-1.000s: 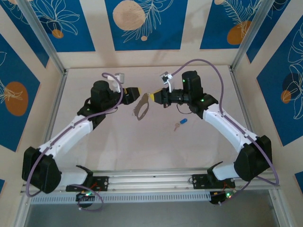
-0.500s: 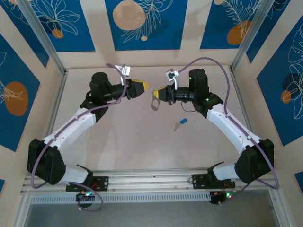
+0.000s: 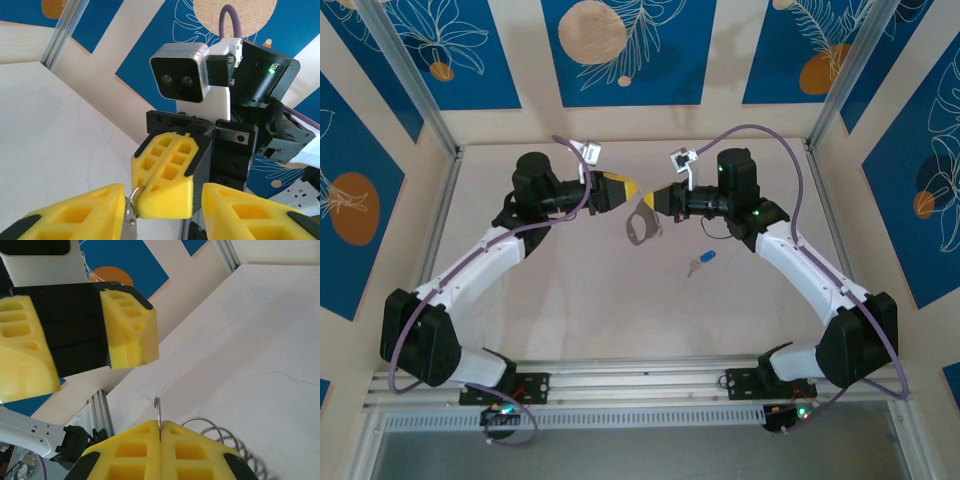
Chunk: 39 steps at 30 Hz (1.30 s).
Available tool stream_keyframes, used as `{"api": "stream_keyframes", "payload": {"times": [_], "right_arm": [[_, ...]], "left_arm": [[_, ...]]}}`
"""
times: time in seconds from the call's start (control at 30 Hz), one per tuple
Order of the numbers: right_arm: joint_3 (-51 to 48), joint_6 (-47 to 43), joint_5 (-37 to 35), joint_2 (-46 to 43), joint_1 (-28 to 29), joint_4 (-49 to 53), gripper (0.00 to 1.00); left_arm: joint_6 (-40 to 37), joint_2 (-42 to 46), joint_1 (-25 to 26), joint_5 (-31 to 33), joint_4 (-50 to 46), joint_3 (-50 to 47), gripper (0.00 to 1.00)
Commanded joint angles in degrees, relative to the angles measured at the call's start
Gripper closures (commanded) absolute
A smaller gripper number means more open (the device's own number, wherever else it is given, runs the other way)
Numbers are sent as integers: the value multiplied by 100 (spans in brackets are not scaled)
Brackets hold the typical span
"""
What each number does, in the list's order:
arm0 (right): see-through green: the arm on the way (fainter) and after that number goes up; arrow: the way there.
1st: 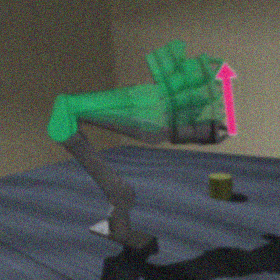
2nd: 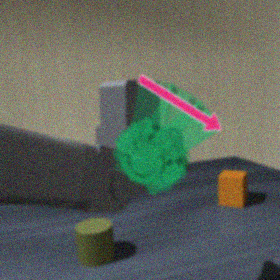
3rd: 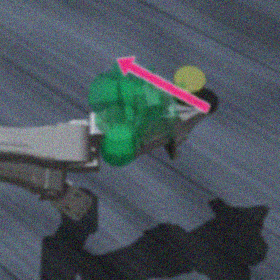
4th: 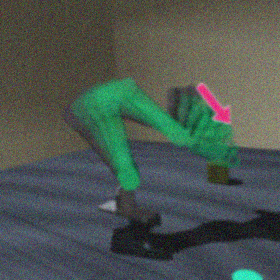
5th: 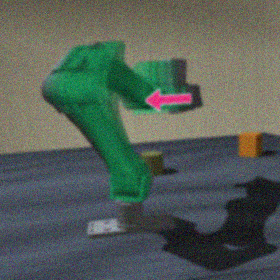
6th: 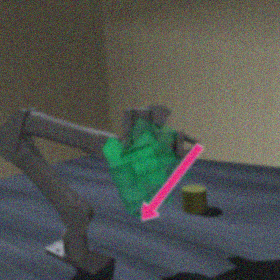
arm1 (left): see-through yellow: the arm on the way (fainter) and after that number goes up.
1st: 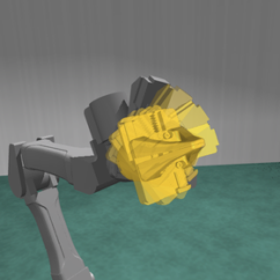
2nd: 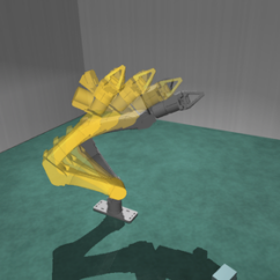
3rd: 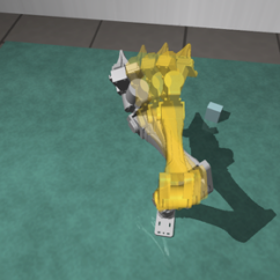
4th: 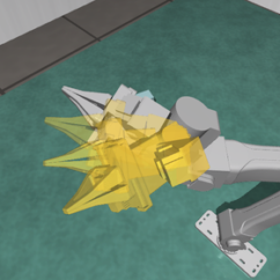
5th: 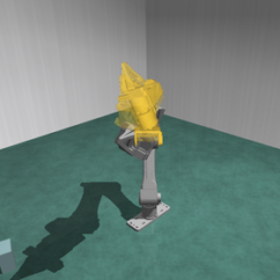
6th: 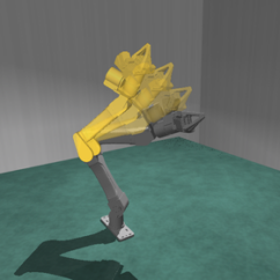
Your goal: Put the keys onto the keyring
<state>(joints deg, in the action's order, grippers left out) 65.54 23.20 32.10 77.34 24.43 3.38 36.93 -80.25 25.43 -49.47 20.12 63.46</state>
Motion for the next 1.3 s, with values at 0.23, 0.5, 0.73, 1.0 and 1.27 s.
{"api": "stream_keyframes", "payload": {"times": [0.23,0.5,0.73,1.0,1.27], "right_arm": [[-75,242,-21,-213,80,-326,100],[-198,333,-44,-316,72,-469,100],[-322,473,-3,-312,62,-753,100],[-318,592,107,-253,34,-934,100],[-348,587,172,-246,36,-944,100]], "left_arm": [[-62,-148,-65,-282,192,-57,58],[138,-289,-60,-350,478,-106,62],[251,-358,-41,-395,639,-188,64],[421,-404,56,-492,936,-256,68],[521,-456,184,-474,1190,-249,71]]}}
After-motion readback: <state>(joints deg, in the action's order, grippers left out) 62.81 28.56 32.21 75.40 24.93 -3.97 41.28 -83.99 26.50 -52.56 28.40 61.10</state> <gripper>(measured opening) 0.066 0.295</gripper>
